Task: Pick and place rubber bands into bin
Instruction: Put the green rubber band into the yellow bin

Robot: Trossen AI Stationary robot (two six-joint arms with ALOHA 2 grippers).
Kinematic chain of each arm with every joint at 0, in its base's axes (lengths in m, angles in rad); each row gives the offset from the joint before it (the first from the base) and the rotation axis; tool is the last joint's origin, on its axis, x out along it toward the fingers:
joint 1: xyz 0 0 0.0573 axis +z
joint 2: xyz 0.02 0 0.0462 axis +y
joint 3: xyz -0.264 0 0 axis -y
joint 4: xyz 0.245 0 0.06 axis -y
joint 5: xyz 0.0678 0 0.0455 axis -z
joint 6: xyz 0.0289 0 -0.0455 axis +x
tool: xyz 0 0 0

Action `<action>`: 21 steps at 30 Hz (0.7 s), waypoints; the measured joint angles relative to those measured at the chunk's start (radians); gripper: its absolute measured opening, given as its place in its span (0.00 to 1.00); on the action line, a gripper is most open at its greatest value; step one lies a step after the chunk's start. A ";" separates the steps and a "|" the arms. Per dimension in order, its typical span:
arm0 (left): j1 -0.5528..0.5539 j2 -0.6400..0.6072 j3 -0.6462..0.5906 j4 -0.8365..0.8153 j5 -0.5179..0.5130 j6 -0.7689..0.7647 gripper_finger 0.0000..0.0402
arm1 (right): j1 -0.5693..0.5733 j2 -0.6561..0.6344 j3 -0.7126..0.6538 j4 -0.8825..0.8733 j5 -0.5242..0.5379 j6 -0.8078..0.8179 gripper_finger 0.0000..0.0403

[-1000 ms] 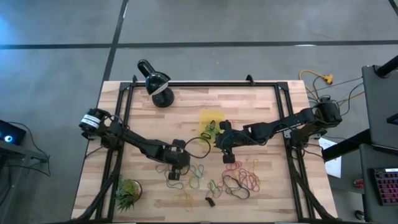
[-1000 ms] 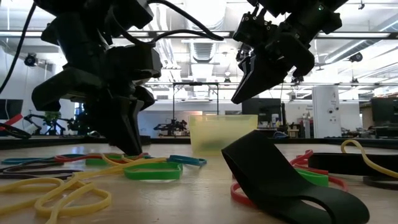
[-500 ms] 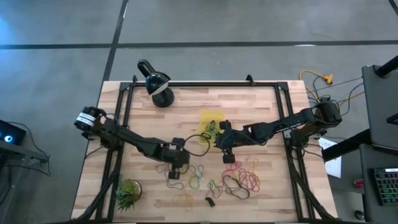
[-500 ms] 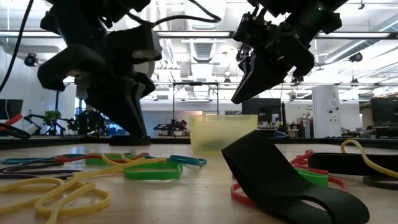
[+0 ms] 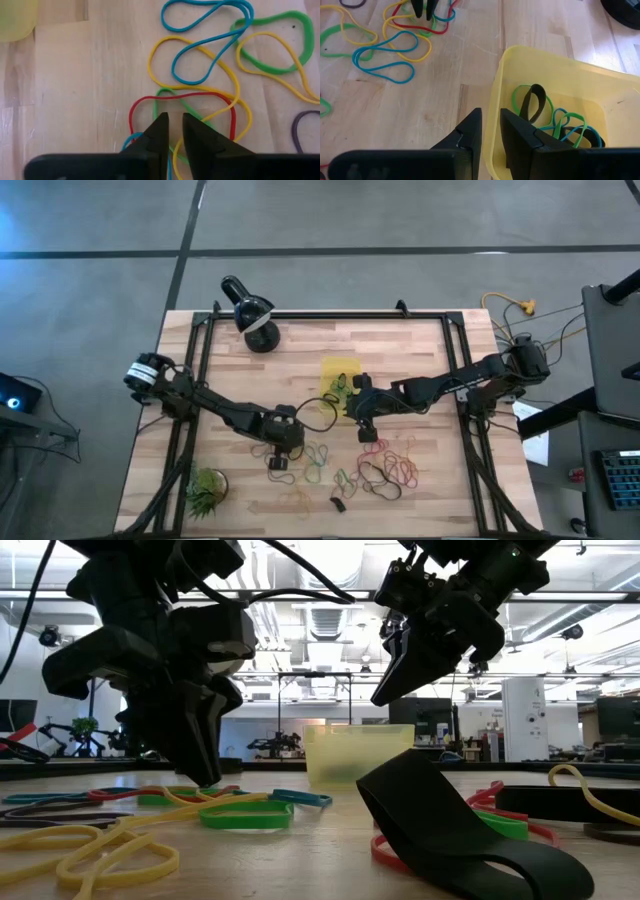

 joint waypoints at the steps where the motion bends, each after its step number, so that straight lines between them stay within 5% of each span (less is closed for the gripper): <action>1: 0.000 -0.001 0.000 0.000 0.000 0.000 0.13 | 0.000 0.000 0.000 0.000 0.000 0.000 0.16; 6: 0.001 0.002 -0.001 0.002 -0.005 0.000 0.20 | 0.000 0.000 0.000 0.001 0.000 0.001 0.16; 21: 0.011 0.041 -0.001 0.027 -0.007 0.000 0.21 | 0.000 0.000 0.000 0.008 0.000 0.003 0.16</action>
